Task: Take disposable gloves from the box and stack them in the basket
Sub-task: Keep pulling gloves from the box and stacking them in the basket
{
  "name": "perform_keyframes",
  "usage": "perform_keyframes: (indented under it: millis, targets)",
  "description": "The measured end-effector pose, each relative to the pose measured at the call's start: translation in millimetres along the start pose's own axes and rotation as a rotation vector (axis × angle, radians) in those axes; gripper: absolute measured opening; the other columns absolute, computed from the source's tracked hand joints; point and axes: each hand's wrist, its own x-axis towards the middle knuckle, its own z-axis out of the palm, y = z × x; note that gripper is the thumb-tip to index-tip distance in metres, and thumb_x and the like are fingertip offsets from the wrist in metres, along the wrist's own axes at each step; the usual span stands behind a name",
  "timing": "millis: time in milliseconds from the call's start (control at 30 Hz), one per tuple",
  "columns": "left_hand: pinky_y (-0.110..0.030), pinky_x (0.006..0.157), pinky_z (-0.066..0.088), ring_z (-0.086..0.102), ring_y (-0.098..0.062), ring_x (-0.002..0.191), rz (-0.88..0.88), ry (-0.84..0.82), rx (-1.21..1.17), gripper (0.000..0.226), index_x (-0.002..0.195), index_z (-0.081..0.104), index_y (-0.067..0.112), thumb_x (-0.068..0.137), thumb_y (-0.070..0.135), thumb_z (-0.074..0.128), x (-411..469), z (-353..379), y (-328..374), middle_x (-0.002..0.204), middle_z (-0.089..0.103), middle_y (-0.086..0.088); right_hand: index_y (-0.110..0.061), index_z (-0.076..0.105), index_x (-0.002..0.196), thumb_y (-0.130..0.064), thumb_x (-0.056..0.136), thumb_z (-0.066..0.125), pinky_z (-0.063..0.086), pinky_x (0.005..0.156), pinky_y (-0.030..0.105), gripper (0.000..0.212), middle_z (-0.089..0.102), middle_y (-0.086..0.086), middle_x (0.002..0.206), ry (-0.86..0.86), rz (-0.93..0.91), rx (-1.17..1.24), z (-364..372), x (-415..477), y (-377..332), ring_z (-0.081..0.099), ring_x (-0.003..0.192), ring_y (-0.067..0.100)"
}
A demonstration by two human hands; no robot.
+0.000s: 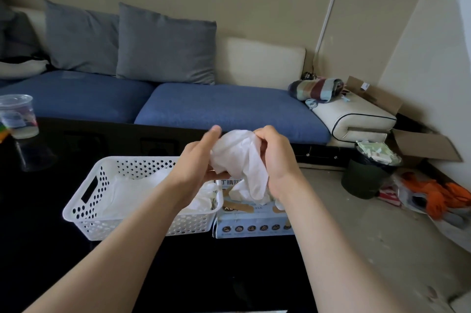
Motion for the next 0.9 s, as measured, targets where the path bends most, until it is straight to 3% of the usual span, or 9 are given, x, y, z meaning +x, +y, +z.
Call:
perform_keyframes:
  millis: [100, 233, 267, 333, 433, 533, 633, 800, 900]
  targets:
    - [-0.035, 0.077, 0.062, 0.073, -0.024, 0.092, 0.088, 0.071, 0.166, 0.028, 0.099, 0.08, 0.01, 0.103, 0.032, 0.064, -1.5, -15.1, 0.1, 0.097, 0.078, -0.006, -0.016, 0.022, 0.071, -0.027, 0.085, 0.053, 0.02, 0.069, 0.047, 0.035, 0.024, 0.009, 0.072, 0.024, 0.046, -0.158, 5.6, -3.2, -2.0, 0.02, 0.076, 0.03]
    - [-0.042, 0.085, 0.065, 0.075, -0.028, 0.095, 0.093, 0.159, 0.186, 0.02, 0.098, 0.078, 0.01, 0.099, 0.029, 0.071, -3.9, -30.8, 0.9, 0.097, 0.078, -0.008, -0.015, 0.048, 0.085, -0.023, 0.099, 0.05, 0.031, 0.077, 0.044, 0.017, 0.026, 0.017, 0.086, -0.058, 0.101, -0.395, 13.0, -12.3, -5.7, 0.029, 0.085, 0.011]
    - [-0.04, 0.083, 0.064, 0.075, -0.027, 0.091, 0.095, 0.167, 0.186, 0.021, 0.097, 0.078, 0.009, 0.098, 0.03, 0.073, -4.8, -32.1, 1.9, 0.095, 0.078, -0.009, -0.014, 0.05, 0.084, -0.026, 0.101, 0.049, 0.035, 0.079, 0.043, 0.021, 0.028, 0.024, 0.09, -0.12, 0.116, -0.433, 13.5, -13.3, -4.6, 0.029, 0.09, 0.007]
    - [-0.034, 0.075, 0.062, 0.074, -0.024, 0.083, 0.103, 0.171, 0.173, 0.024, 0.098, 0.077, 0.007, 0.096, 0.03, 0.075, -8.4, -35.8, 4.4, 0.092, 0.078, -0.01, -0.01, 0.057, 0.08, -0.048, 0.097, 0.056, 0.043, 0.08, 0.043, 0.042, 0.05, 0.007, 0.078, -0.251, 0.136, -0.42, 19.2, -13.8, -0.2, 0.048, 0.083, 0.013]
    - [-0.038, 0.073, 0.058, 0.072, -0.024, 0.083, 0.109, 0.156, 0.173, 0.025, 0.099, 0.076, 0.008, 0.095, 0.032, 0.076, -12.1, -40.7, 7.6, 0.094, 0.078, -0.013, -0.02, 0.074, 0.101, -0.072, 0.078, 0.077, 0.057, 0.087, 0.039, 0.057, 0.076, -0.003, 0.1, -0.237, 0.073, -0.439, 28.9, -11.0, 6.9, 0.071, 0.098, 0.017]
    - [-0.041, 0.078, 0.061, 0.076, -0.026, 0.087, 0.088, 0.118, 0.105, 0.036, 0.102, 0.076, 0.007, 0.093, 0.042, 0.077, -15.0, -44.5, 12.0, 0.096, 0.079, -0.013, -0.028, 0.076, 0.095, -0.064, 0.076, 0.087, 0.059, 0.085, 0.037, 0.042, 0.078, -0.005, 0.096, -0.224, -0.043, -0.518, 34.7, -10.0, 13.0, 0.073, 0.098, 0.016]
    - [-0.041, 0.079, 0.065, 0.077, -0.027, 0.09, 0.098, 0.136, 0.077, 0.029, 0.105, 0.076, 0.005, 0.095, 0.032, 0.076, -15.9, -49.6, 13.3, 0.099, 0.079, -0.014, -0.028, 0.081, 0.09, -0.045, 0.093, 0.08, 0.058, 0.081, 0.034, 0.017, 0.079, -0.007, 0.09, -0.246, -0.088, -0.524, 35.2, -9.8, 13.1, 0.074, 0.094, 0.014]
    - [-0.043, 0.088, 0.065, 0.075, -0.021, 0.097, 0.102, 0.184, 0.157, 0.013, 0.11, 0.078, 0.015, 0.101, 0.017, 0.07, -12.4, -63.9, 10.6, 0.103, 0.08, -0.004, 0.003, 0.065, 0.075, -0.023, 0.098, 0.063, 0.045, 0.071, 0.038, 0.035, 0.052, 0.001, 0.072, -0.113, -0.029, -0.365, 31.5, -8.2, 4.6, 0.054, 0.074, 0.023]
    - [-0.028, 0.081, 0.061, 0.075, -0.012, 0.094, 0.16, 0.249, 0.316, 0.014, 0.109, 0.079, 0.021, 0.103, 0.018, 0.067, -11.1, -64.9, 9.6, 0.095, 0.08, 0.007, -0.021, 0.045, 0.07, -0.009, 0.093, 0.053, 0.036, 0.062, 0.037, 0.027, 0.042, -0.002, 0.057, -0.023, 0.084, -0.283, 28.9, -3.1, 3.9, 0.04, 0.059, 0.02]
